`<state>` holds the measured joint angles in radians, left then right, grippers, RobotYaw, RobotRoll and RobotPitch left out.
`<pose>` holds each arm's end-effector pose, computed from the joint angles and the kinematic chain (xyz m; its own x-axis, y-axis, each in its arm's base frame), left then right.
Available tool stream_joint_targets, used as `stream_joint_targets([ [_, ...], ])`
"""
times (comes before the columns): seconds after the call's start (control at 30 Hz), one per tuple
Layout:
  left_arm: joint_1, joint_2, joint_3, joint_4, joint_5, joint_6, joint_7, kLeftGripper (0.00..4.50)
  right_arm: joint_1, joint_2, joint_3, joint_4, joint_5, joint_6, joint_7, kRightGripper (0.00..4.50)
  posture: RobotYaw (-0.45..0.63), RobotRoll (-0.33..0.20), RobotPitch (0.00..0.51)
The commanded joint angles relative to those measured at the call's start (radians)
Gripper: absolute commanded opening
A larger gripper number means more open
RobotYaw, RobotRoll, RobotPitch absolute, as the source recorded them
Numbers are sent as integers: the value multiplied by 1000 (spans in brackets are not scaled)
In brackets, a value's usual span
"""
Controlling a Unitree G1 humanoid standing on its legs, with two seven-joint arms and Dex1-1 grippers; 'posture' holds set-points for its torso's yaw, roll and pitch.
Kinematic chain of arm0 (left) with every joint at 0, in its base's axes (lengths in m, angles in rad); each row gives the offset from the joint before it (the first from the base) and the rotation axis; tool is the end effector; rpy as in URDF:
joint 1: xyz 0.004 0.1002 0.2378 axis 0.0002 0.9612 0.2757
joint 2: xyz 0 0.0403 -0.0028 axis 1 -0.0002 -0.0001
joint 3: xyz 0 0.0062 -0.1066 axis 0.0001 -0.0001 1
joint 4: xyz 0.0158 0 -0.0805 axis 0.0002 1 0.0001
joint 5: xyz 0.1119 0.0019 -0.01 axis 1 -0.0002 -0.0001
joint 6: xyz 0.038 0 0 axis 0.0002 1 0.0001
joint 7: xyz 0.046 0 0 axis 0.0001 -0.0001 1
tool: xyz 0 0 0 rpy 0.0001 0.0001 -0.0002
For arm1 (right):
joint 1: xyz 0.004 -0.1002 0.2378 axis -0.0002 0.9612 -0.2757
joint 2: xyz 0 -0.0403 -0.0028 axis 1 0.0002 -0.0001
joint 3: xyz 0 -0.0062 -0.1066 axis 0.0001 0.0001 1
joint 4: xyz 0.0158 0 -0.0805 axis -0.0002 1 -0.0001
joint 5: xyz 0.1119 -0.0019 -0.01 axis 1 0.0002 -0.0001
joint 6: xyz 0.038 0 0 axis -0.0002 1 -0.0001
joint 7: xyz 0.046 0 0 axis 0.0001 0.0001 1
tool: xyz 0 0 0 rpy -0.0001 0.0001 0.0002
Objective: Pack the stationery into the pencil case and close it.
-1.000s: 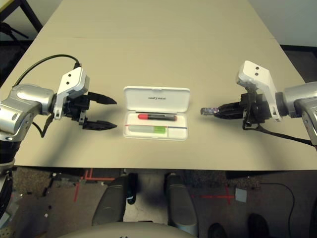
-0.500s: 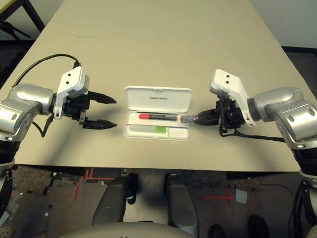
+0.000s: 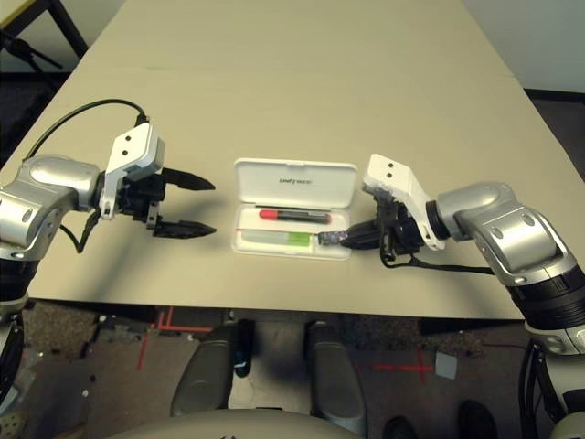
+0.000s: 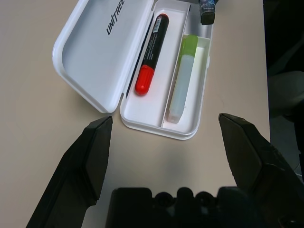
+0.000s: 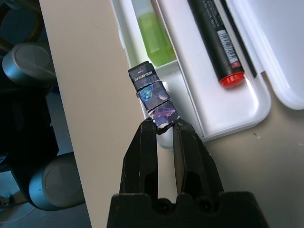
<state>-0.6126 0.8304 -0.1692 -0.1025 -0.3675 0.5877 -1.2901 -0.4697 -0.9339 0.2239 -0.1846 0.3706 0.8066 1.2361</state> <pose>0.2869 0.2228 0.2202 0.2201 -0.8455 -0.4865 0.9742 0.1654 0.1533 0.2669 -0.2374 0.1859 0.1977 0.7279 -0.6566 -0.9459 0.3175 0.0671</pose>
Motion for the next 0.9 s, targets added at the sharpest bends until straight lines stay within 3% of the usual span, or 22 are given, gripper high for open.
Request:
stream_joint_targets([
  [0.03, 6, -1, -7, 4, 8, -6, 2, 4500, 15, -3, 10, 16, -10, -16, 2, 222, 173, 0, 177],
  [0.33, 1, -4, -15, 9, 19, 3, 12, 4500, 14, 15, 21, 34, -29, -40, -5, 222, 170, 0, 180],
  [0.73, -8, -7, -17, 19, 25, 5, 18, 4500, 7, 24, -4, 45, -10, -59, 25, 4459, 169, 0, 179],
  [0.83, -19, -9, -16, 33, 31, -2, 21, 4500, 15, 17, -25, 61, -3, -111, 51, 4459, 169, 0, 179],
  [0.9, -32, -11, -15, 53, 41, -9, 27, 4500, 34, 23, -78, 83, 59, -153, 109, 4459, 167, 0, 177],
])
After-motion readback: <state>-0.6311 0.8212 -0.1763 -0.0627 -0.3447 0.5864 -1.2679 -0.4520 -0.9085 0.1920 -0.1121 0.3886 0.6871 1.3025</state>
